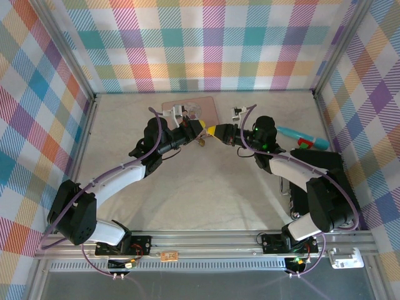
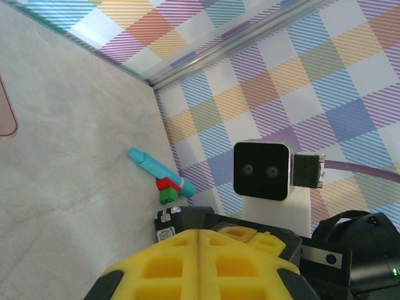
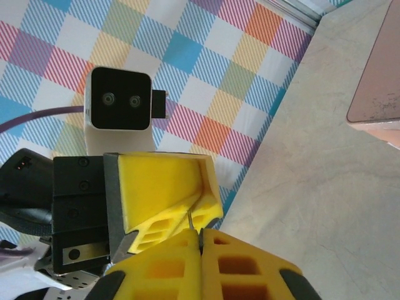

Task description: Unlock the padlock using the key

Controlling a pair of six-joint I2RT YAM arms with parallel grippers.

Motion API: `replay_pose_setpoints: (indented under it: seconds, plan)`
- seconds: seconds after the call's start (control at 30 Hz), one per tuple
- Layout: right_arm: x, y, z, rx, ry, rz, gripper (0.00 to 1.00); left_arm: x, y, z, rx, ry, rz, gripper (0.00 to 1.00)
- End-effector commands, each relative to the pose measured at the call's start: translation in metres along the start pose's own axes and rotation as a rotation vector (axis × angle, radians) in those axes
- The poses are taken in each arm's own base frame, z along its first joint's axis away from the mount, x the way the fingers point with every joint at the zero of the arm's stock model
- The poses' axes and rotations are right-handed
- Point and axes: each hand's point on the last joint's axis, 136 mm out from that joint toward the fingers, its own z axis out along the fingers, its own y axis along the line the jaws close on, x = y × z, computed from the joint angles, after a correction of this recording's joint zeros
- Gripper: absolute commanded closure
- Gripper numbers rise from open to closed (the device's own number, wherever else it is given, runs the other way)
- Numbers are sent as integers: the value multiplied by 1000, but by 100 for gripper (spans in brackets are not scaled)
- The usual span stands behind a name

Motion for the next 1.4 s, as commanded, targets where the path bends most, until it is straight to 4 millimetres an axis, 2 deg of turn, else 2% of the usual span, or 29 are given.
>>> replay_pose_setpoints:
  seconds: [0.0,0.07,0.13,0.17,0.27,0.3,0.37,0.5,0.63,0.8,0.87,1.1,1.37]
  plan:
    - [0,6,1,-30,-6,-33,100,1,-14,-6,40,-9,15,100]
    - [0,5,0,-23,-7,-35,100,0,-13,-7,34,-14,12,99]
    - [1,3,-1,-10,-10,-34,100,0,-11,-8,24,-20,11,90]
    - [1,2,-2,-5,-10,-35,100,0,-11,-9,17,-20,12,81]
    - [2,-5,-4,31,-12,-36,100,-3,-2,-13,-37,-42,12,41]
    - [2,-10,-6,54,-12,-30,100,-5,3,-16,-69,-59,13,32]
    - [4,-25,-13,119,-10,-7,100,-9,22,-23,-169,-94,2,26]
    - [3,-56,-41,274,-29,34,100,-2,62,-34,-352,-102,-8,25]
    - [6,-79,-72,472,-17,-5,100,18,101,-29,-502,-33,-16,25]
    - [2,-88,-106,592,-21,-47,100,41,150,-12,-719,-4,28,29]
    - [-1,-89,-115,620,-32,-59,100,45,163,-4,-789,-33,54,30]
    - [-2,-84,-119,606,-27,-85,100,45,195,31,-971,-162,156,31]
    - [4,-88,-115,560,-14,-50,100,46,233,52,-1106,-207,170,31]
